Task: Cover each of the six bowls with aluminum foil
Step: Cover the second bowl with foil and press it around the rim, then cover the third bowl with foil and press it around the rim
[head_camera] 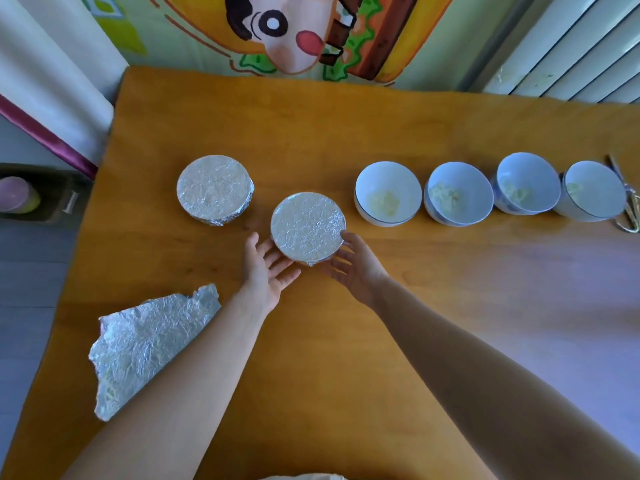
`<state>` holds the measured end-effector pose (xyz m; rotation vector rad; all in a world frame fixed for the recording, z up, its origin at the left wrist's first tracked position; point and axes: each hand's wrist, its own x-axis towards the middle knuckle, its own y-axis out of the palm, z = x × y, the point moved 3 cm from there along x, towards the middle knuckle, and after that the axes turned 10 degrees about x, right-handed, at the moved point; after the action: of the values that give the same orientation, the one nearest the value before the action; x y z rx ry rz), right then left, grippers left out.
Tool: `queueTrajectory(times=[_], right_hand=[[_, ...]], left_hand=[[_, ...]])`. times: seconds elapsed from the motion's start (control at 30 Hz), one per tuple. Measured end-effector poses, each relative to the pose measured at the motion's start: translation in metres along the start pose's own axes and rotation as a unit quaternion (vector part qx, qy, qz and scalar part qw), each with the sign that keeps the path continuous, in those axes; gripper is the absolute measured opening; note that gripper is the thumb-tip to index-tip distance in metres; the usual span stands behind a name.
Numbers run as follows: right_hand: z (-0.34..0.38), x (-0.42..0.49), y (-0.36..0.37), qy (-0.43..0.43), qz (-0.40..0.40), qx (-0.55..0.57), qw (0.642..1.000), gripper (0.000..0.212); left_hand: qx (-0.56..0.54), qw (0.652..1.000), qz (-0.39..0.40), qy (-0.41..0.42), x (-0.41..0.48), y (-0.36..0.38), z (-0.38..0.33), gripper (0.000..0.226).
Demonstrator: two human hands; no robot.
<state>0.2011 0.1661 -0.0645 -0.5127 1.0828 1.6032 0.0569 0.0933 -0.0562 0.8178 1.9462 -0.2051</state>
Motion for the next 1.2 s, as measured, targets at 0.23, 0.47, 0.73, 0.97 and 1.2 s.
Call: queueTrajectory(times=[0.23, 0.47, 0.73, 0.97, 1.2], right_hand=[[0.030, 0.028, 0.026, -0.053, -0.008, 0.038, 0.998, 0.019], [0.029, 0.039, 0.027, -0.082, -0.028, 0.055, 0.995, 0.021], [0.007, 0.030, 0.030, -0.031, -0.018, 0.044, 0.998, 0.024], [0.020, 0.037, 0.037, -0.028, 0.006, 0.064, 0.998, 0.031], [-0.001, 0.023, 0.033, -0.015, -0.038, -0.010, 0.999, 0.030]], left_hand=[[0.013, 1.000, 0.012, 0.014, 0.031, 0.023, -0.034, 0.055], [0.020, 0.998, 0.001, 0.056, 0.037, 0.027, -0.041, 0.047], [0.008, 0.998, 0.027, 0.050, 0.026, 0.020, -0.026, 0.044], [0.016, 0.996, 0.058, 0.063, 0.026, 0.029, -0.037, 0.047], [0.190, 0.975, -0.026, 0.115, 0.000, -0.005, -0.023, 0.026]])
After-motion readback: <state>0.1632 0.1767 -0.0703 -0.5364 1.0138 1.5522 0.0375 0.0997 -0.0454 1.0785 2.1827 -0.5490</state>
